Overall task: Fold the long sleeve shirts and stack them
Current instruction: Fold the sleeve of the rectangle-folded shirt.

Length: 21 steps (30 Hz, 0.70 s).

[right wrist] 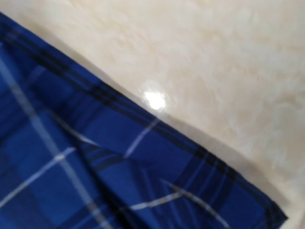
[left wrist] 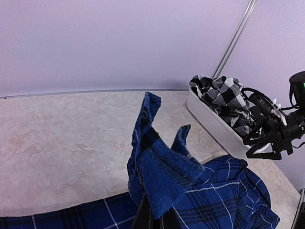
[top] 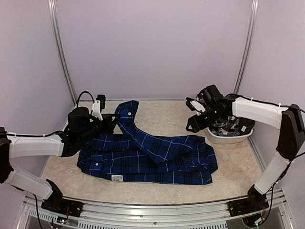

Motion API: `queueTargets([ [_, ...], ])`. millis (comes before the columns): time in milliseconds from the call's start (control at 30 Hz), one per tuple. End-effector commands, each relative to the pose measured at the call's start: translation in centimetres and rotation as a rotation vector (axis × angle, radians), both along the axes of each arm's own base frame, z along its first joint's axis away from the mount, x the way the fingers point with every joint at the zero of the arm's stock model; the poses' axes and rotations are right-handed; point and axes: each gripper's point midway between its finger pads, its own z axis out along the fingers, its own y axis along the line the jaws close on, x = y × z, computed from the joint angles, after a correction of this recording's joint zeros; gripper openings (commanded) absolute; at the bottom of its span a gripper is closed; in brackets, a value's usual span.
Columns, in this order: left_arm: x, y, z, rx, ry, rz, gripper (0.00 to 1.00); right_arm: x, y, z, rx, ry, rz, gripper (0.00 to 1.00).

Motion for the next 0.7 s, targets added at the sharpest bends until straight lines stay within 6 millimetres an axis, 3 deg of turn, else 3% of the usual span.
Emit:
queueTargets([
  [0,-1.2,1.0,0.0,-0.048,0.020,0.014,0.00,1.6,-0.4,-3.4,-0.025,0.033,-0.068,0.58],
  [100,-1.8,1.2,-0.2,-0.049,0.031,0.005,0.00,1.3,-0.7,-6.0,-0.054,0.086,-0.071,0.55],
  [400,-2.3,2.2,2.3,-0.028,-0.024,0.031,0.00,-2.1,-2.1,-11.7,-0.102,0.222,-0.054,0.50],
  [667,-2.4,3.3,2.4,0.017,-0.019,0.072,0.00,-2.4,-3.9,-13.1,-0.167,0.231,-0.089,0.57],
])
